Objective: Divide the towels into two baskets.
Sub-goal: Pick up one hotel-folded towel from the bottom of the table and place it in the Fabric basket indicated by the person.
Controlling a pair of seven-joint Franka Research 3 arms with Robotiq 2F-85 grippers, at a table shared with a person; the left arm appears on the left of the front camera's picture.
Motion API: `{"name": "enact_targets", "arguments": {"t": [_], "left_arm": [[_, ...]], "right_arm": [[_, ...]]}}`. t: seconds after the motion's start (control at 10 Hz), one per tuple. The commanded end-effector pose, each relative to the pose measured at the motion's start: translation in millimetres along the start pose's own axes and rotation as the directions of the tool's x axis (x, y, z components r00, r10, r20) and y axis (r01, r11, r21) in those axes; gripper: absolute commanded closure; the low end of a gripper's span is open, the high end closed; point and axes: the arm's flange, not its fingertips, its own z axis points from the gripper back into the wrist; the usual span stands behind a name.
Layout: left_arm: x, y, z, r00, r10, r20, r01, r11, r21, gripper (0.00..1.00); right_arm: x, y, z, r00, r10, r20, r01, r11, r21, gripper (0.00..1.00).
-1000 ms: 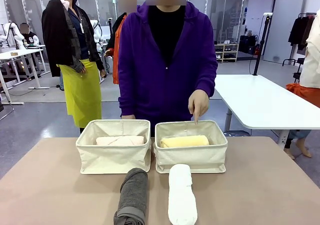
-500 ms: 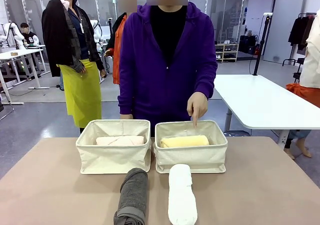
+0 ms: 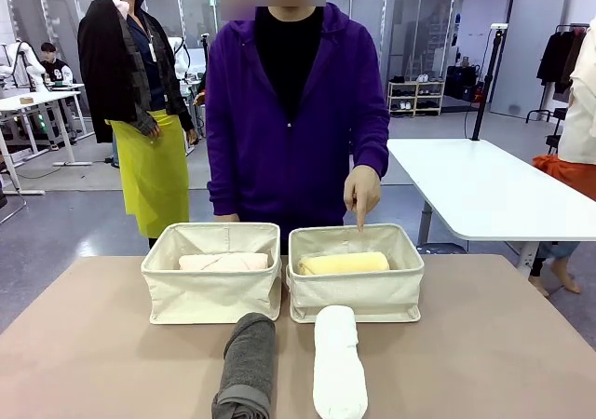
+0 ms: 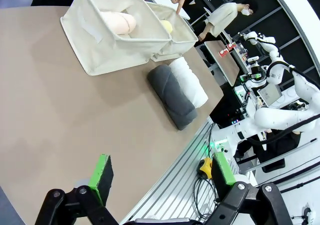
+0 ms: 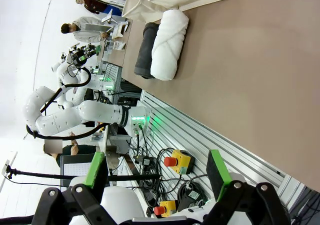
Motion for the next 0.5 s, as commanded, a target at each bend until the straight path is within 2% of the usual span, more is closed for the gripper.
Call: {"name": "enact_targets", "arguments": {"t": [0.0, 0.1, 0.4], "left_arm": [[-2, 0, 2, 1.000, -0.011, 0.017, 0.011, 1.000, -0.018, 0.00], [-2, 0, 2, 1.000, -0.011, 0.017, 0.011, 1.000, -0.018, 0.00], [-2, 0, 2, 1.000, -0.011, 0.017, 0.011, 1.000, -0.018, 0.00]], "right_arm": [[10, 10, -25, 0.998, -0.070, -0.009, 0.069, 0.996, -0.051, 0.00], [14, 20, -53, 0.991, -0.136, 0.006, 0.136, 0.991, -0.010, 0.00], [3, 36, -143, 0.970, -0.244, 0.002, 0.243, 0.966, -0.092, 0.00]]}}
